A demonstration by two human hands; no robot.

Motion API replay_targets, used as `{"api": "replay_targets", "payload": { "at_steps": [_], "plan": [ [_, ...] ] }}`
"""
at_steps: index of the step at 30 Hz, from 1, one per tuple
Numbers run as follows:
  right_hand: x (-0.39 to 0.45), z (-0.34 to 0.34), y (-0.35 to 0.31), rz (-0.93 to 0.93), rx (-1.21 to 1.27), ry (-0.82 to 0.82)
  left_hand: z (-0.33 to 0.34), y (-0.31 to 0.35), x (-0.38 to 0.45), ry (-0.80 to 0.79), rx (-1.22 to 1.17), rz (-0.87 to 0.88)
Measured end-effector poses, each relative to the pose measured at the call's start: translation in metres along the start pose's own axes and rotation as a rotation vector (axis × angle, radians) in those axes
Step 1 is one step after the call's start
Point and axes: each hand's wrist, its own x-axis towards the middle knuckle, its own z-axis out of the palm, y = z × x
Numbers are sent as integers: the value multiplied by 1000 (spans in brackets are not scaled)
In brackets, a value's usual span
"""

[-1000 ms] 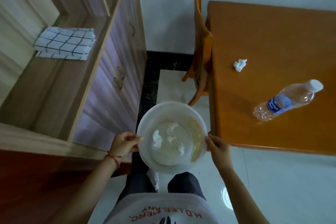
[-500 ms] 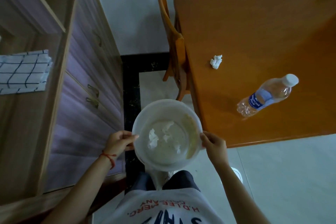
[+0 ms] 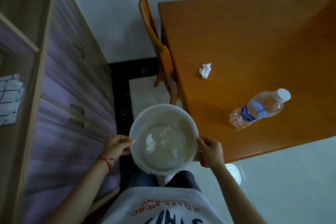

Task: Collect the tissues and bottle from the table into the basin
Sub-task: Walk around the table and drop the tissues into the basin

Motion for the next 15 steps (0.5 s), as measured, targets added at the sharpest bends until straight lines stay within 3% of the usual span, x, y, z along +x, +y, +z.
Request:
{"api": "replay_targets", "payload": {
  "at_steps": [12,15],
  "plan": [
    [-3,5,-9,8,-84,23,-6,18,32,-56,59,-56],
    [-3,-1,-12,-8,-78,115,-5,19,33,-53,52,-63]
  ]
}}
